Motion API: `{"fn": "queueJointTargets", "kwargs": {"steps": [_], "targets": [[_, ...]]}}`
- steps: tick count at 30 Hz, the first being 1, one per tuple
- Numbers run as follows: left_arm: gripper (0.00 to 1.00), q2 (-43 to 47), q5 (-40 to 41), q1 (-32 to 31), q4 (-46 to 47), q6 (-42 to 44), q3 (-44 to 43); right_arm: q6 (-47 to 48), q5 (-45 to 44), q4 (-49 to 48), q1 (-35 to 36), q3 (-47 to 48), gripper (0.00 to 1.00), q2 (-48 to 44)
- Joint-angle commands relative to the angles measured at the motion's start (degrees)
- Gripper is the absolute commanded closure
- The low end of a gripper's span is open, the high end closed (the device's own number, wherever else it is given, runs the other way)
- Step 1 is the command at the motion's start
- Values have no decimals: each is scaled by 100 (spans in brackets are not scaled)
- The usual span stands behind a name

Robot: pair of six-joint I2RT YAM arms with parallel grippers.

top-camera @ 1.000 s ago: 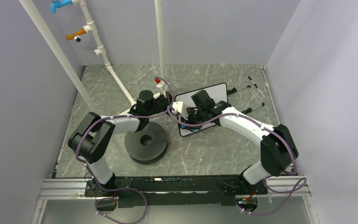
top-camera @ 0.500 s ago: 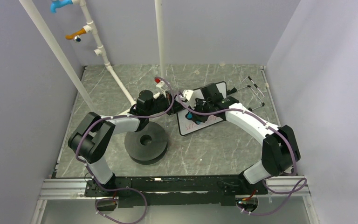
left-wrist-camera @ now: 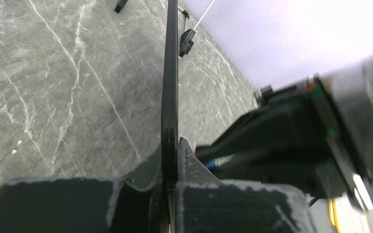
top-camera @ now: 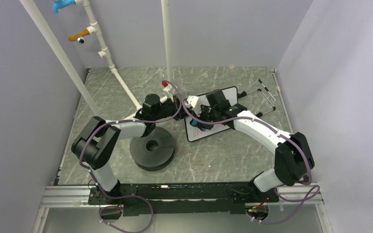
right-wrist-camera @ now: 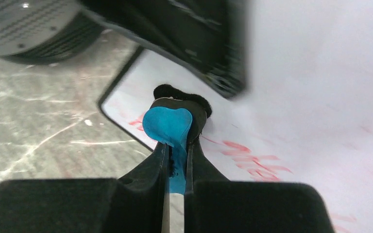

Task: Erase the whiteboard
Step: Erase the whiteboard at the center of the board.

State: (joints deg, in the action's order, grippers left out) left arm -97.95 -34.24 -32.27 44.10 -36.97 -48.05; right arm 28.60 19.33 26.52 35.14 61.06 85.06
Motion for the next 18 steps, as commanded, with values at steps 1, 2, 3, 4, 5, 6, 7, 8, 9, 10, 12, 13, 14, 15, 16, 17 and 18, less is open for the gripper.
{"fn": "queueJointTargets", "kwargs": {"steps": [1, 2, 3, 4, 5, 6, 7, 8, 9, 10, 12, 13, 14, 15, 16, 17, 18], "targets": [[100, 140, -672, -180, 600, -311, -247, -341, -895, -1015, -454, 31, 100, -145], [100, 134, -678, -183, 596, -319, -256, -303, -829, -987, -456, 1, 100, -139], [100, 131, -681, -182, 594, -319, -265, -253, -723, -930, -444, -20, 100, -141], [100, 135, -684, -181, 585, -315, -266, -194, -604, -886, -400, -50, 100, -133], [100, 144, -681, -178, 575, -307, -265, -90, -484, -806, -340, -51, 100, -128], [100, 151, -673, -178, 562, -303, -266, 82, -302, -642, -256, -39, 100, -111], [100, 149, -677, -181, 552, -298, -266, 210, -131, -516, -149, -44, 100, -91], [100, 152, -680, -183, 548, -294, -266, 318, 117, -381, -43, -75, 100, -86], [100, 152, -673, -182, 540, -287, -266, 460, 318, -251, 68, -103, 100, -67], [100, 153, -677, -177, 537, -285, -274, 546, 426, -203, 160, -143, 100, -49], [100, 143, -689, -182, 530, -277, -275, 505, 493, -215, 233, -144, 100, 2], [100, 151, -697, -177, 531, -270, -267, 428, 402, -252, 218, -100, 100, 38], [100, 165, -698, -182, 511, -242, -266, 338, 217, -298, 144, -28, 100, 62], [100, 177, -694, -183, 474, -213, -259, 218, 102, -356, 7, 27, 100, 72], [100, 184, -682, -180, 446, -189, -258, 100, 55, -420, -195, 76, 100, 59], [100, 188, -681, -175, 415, -161, -259, 6, 13, -469, -376, 113, 100, 42], [100, 201, -677, -178, 406, -139, -255, -46, -81, -533, -559, 120, 100, 4]]}}
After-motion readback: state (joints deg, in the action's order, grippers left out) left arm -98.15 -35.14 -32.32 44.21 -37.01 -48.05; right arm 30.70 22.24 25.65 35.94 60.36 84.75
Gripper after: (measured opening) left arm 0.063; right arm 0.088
